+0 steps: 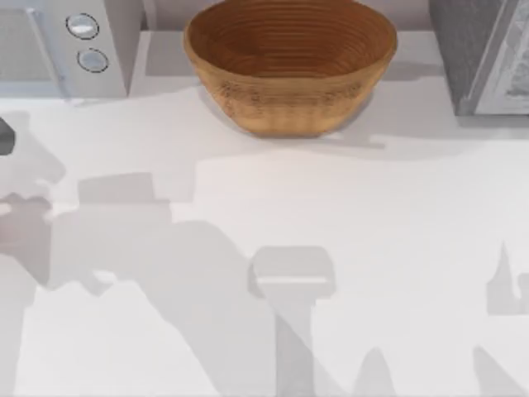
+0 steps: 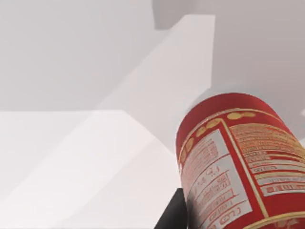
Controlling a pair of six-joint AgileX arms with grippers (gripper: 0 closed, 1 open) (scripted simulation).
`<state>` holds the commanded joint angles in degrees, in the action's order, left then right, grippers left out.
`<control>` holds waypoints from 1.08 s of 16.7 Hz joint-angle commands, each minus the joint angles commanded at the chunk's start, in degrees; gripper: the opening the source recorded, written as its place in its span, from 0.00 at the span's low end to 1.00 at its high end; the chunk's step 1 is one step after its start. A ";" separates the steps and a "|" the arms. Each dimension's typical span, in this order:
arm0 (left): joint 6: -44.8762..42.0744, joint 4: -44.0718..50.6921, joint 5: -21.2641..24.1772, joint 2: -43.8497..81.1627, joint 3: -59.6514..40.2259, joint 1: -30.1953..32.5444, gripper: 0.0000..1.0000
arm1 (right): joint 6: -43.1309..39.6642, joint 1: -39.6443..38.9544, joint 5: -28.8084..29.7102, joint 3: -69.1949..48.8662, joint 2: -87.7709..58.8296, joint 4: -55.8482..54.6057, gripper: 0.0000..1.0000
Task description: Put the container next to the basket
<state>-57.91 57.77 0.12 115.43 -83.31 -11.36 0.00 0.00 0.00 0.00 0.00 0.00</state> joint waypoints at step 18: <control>42.06 -0.78 2.23 14.36 -7.47 30.57 0.00 | 0.00 0.00 0.00 0.00 0.00 0.00 1.00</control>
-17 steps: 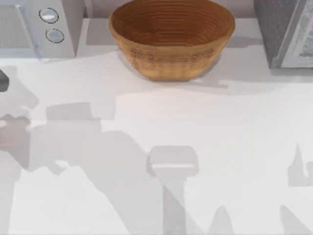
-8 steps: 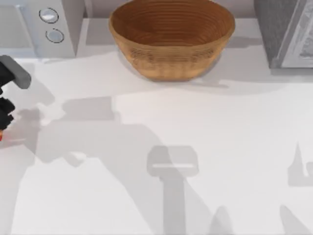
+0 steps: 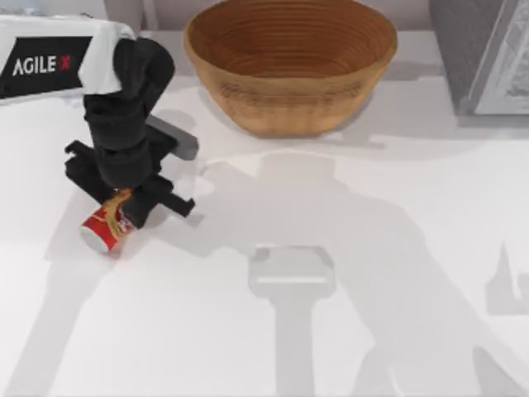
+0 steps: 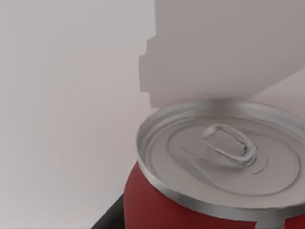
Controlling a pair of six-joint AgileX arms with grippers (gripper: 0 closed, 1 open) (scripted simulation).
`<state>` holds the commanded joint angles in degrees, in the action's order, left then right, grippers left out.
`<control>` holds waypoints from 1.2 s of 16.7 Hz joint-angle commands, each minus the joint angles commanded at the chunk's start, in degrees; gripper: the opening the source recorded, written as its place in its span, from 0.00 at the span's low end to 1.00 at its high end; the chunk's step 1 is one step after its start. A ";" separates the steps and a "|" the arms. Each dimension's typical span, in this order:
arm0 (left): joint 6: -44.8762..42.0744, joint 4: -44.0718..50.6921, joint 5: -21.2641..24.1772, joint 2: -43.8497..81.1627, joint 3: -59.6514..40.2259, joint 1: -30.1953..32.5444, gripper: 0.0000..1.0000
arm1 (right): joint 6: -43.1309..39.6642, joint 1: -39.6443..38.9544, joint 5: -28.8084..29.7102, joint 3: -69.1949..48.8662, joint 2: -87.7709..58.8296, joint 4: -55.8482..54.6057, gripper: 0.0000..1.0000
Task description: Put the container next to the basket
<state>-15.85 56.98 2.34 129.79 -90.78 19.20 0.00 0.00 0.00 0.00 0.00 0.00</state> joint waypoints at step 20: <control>51.82 17.59 -2.00 5.30 -28.93 18.41 0.00 | 0.00 0.00 0.00 0.00 0.00 0.00 1.00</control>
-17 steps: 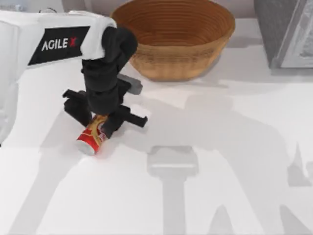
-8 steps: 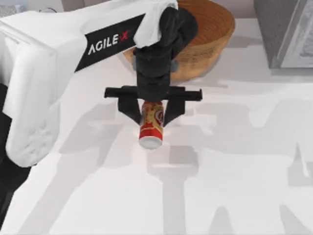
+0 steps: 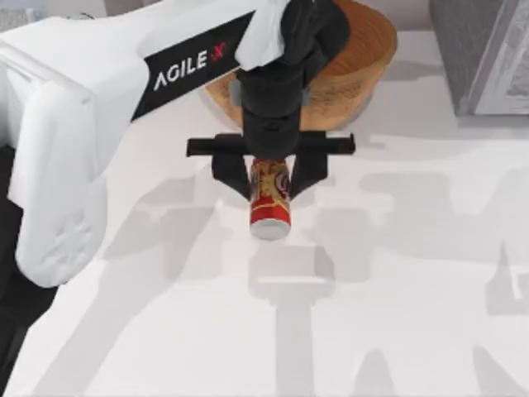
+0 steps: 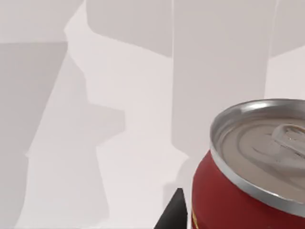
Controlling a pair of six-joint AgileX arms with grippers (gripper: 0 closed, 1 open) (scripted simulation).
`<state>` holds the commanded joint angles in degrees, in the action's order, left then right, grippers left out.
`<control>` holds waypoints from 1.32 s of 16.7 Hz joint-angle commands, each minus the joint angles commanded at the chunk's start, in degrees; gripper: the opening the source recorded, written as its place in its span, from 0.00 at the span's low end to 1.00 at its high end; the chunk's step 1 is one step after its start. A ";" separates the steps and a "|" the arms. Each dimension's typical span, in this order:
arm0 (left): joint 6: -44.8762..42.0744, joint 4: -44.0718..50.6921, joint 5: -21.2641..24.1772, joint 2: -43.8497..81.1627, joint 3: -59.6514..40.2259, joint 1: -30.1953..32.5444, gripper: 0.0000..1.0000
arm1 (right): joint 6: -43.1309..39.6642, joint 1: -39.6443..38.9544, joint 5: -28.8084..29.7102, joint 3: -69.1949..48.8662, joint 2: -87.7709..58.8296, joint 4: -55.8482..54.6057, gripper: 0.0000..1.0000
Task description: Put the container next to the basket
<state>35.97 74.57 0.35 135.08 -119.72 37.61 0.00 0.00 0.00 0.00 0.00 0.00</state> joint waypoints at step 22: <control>0.16 -1.65 -0.02 0.21 1.56 0.31 0.45 | 0.00 0.00 0.00 0.00 0.00 0.00 1.00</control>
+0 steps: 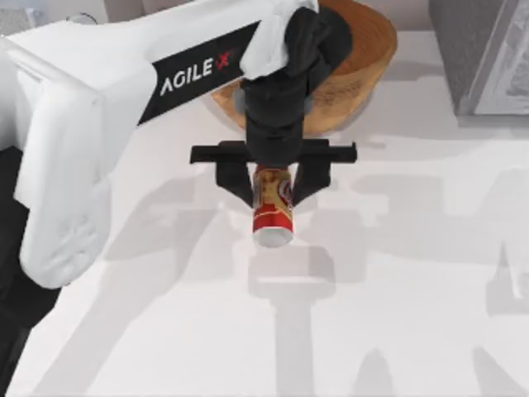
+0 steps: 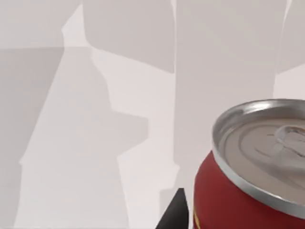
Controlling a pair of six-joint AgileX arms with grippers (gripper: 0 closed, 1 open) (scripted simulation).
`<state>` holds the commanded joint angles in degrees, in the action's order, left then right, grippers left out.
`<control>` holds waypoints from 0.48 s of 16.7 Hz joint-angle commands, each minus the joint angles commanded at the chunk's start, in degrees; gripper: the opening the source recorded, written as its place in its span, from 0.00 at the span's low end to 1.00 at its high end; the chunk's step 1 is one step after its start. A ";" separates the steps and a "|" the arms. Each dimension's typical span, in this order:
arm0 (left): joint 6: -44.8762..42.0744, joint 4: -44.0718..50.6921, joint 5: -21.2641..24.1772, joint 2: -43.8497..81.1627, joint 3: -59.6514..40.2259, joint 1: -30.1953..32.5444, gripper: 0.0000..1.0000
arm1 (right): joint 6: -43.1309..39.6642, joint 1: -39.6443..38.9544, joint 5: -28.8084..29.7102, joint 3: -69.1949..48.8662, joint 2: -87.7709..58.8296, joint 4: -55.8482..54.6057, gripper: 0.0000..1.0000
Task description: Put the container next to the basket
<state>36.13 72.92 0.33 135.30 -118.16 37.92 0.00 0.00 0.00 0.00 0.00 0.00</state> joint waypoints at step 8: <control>0.00 0.00 0.00 0.00 0.00 0.00 1.00 | 0.00 0.00 0.00 0.00 0.00 0.00 1.00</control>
<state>36.13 72.92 0.33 135.30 -118.16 37.92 0.00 0.00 0.00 0.00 0.00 0.00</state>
